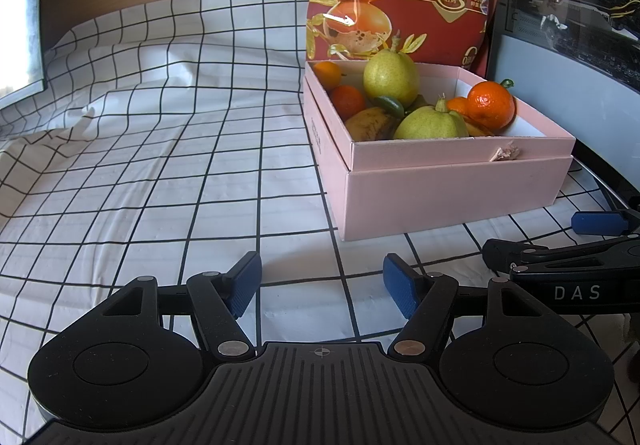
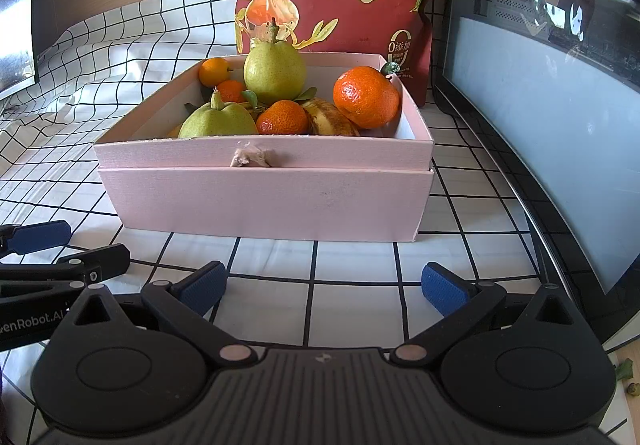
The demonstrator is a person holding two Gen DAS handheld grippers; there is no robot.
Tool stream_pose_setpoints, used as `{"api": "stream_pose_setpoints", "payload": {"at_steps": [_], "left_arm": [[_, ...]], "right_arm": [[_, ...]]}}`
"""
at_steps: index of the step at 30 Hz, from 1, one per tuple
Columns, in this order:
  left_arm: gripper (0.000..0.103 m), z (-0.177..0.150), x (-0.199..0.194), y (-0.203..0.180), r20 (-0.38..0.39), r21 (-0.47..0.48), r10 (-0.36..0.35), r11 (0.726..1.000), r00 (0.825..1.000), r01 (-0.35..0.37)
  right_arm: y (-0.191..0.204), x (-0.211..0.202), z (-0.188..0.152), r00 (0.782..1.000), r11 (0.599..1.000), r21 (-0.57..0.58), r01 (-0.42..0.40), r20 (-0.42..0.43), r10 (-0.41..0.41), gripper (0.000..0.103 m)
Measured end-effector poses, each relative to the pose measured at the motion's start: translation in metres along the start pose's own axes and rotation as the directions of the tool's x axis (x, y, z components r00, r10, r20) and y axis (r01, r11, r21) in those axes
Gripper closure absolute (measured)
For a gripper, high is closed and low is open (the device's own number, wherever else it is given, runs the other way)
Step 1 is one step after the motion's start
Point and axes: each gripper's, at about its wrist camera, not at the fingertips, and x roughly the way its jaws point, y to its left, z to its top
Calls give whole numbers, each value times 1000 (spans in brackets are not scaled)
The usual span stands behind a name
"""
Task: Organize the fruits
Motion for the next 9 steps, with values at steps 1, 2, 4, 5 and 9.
{"api": "stream_pose_setpoints", "payload": {"at_steps": [1, 2, 4, 5, 9], "left_arm": [[30, 0, 0, 0, 0, 0, 0, 1000, 1000, 0], [30, 0, 0, 0, 0, 1, 0, 1000, 1000, 0], [30, 0, 0, 0, 0, 1, 1, 1000, 1000, -1], [30, 0, 0, 0, 0, 1, 1, 1000, 1000, -1], [30, 1, 1, 0, 0, 2, 1, 1000, 1000, -1]], "right_arm": [[0, 0, 0, 1000, 1000, 0, 0, 0, 0, 0], [0, 0, 0, 1000, 1000, 0, 0, 0, 0, 0], [0, 0, 0, 1000, 1000, 0, 0, 0, 0, 0], [0, 0, 0, 1000, 1000, 0, 0, 0, 0, 0], [0, 0, 0, 1000, 1000, 0, 0, 0, 0, 0]]}}
